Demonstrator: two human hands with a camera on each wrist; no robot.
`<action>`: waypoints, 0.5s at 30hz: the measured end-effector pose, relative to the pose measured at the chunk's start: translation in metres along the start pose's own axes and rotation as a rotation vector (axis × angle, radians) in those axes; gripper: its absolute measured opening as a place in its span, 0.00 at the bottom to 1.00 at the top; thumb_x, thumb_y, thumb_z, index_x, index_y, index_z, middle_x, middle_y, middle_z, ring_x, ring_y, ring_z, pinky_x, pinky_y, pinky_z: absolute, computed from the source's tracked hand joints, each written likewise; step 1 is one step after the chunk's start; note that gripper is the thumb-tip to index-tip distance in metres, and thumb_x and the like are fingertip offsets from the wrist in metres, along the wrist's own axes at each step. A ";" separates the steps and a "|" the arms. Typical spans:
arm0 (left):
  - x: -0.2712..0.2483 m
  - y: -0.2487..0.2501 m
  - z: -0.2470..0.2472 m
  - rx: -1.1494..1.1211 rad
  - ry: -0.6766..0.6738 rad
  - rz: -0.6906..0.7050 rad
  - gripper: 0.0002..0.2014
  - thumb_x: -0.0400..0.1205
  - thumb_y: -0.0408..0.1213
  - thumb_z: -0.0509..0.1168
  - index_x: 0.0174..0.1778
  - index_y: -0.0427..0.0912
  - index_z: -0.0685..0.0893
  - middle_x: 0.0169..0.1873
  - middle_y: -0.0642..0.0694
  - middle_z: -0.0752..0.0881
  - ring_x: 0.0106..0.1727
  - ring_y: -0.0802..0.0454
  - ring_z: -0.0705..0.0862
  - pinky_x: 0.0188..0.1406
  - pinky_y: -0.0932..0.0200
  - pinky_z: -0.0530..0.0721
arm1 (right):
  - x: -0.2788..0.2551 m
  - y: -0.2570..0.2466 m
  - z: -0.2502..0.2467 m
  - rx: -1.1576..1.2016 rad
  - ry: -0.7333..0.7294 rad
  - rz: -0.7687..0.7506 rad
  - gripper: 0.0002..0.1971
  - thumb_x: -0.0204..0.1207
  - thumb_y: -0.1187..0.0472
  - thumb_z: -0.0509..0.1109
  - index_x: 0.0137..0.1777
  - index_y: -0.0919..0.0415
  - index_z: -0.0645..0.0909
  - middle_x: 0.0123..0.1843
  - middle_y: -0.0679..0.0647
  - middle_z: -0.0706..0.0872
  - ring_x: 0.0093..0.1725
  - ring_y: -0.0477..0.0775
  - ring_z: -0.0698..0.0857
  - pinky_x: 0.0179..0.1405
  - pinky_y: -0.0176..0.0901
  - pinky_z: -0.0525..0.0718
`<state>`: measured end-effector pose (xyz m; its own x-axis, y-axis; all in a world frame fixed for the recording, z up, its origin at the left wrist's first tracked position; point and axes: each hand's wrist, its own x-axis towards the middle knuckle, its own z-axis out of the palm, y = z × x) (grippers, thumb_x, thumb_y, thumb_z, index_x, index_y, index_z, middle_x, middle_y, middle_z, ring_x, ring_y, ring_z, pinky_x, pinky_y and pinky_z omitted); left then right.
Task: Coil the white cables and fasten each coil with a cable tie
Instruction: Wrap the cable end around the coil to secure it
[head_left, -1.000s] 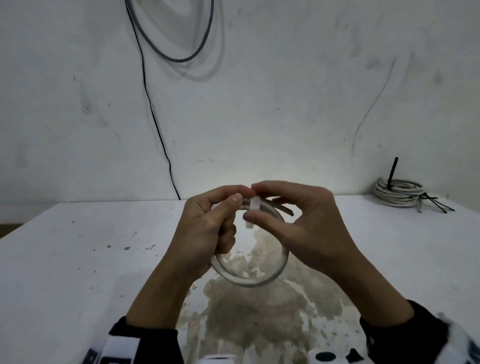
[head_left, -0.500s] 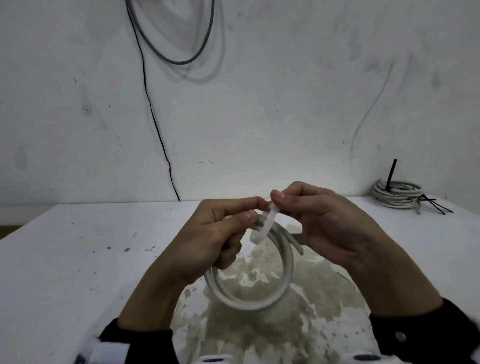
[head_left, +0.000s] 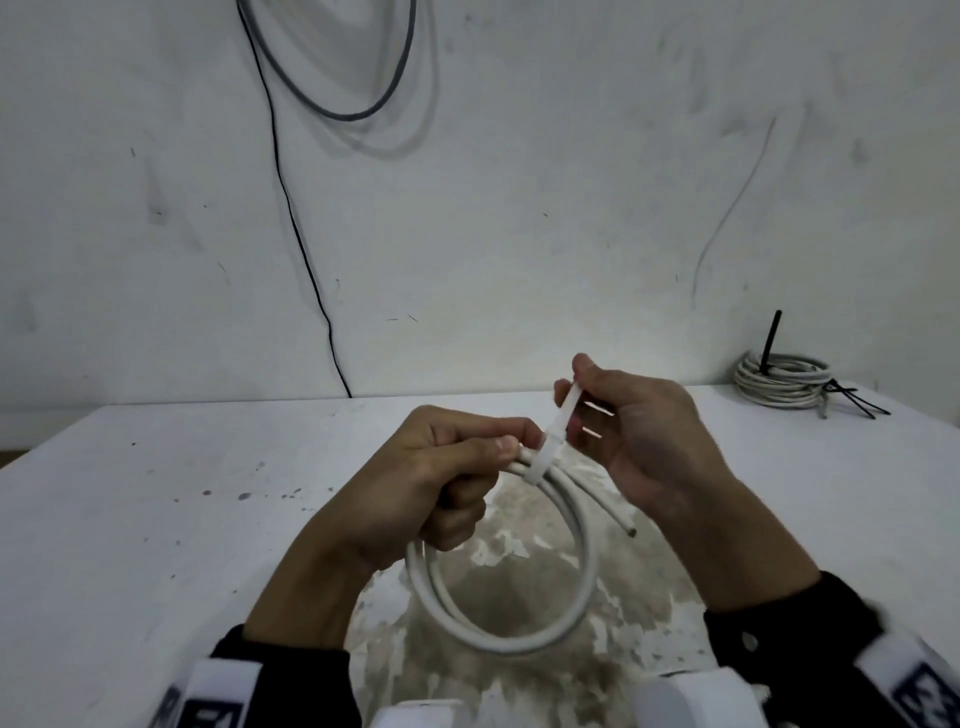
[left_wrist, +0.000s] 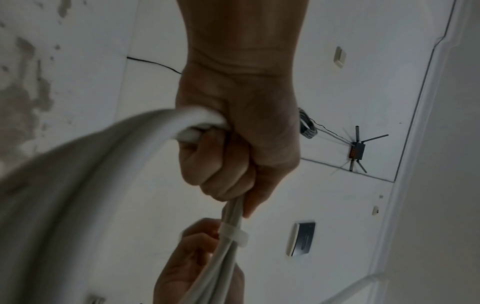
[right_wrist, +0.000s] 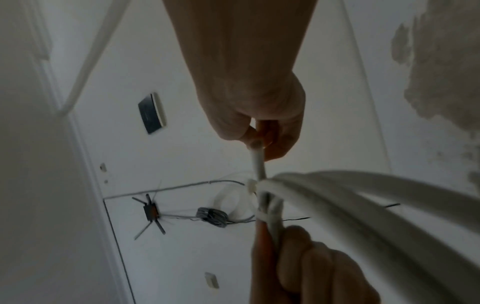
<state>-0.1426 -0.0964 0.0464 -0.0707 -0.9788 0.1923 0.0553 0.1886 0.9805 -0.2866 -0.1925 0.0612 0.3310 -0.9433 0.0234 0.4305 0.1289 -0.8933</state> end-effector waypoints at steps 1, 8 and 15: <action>0.001 -0.001 -0.001 -0.008 0.022 0.004 0.08 0.77 0.33 0.66 0.46 0.37 0.90 0.15 0.54 0.60 0.13 0.61 0.55 0.16 0.73 0.55 | -0.001 0.003 0.002 -0.045 -0.008 -0.004 0.12 0.77 0.61 0.69 0.33 0.64 0.80 0.26 0.52 0.84 0.29 0.47 0.86 0.26 0.40 0.83; 0.003 -0.003 -0.004 -0.080 0.172 0.007 0.13 0.80 0.33 0.58 0.48 0.36 0.88 0.14 0.55 0.59 0.12 0.61 0.54 0.15 0.73 0.54 | -0.010 0.000 0.006 -0.086 -0.295 0.059 0.11 0.63 0.56 0.72 0.37 0.65 0.85 0.30 0.55 0.84 0.31 0.49 0.81 0.30 0.34 0.85; 0.002 0.000 0.006 0.020 0.102 -0.007 0.15 0.84 0.29 0.55 0.54 0.39 0.88 0.16 0.55 0.59 0.13 0.61 0.54 0.15 0.72 0.54 | -0.006 0.002 0.002 -0.187 -0.117 -0.056 0.10 0.74 0.67 0.70 0.33 0.68 0.86 0.25 0.54 0.83 0.25 0.46 0.78 0.26 0.35 0.79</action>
<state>-0.1487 -0.0980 0.0471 0.0311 -0.9829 0.1817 0.0352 0.1827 0.9825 -0.2863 -0.1865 0.0604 0.4105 -0.9043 0.1173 0.2911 0.0080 -0.9567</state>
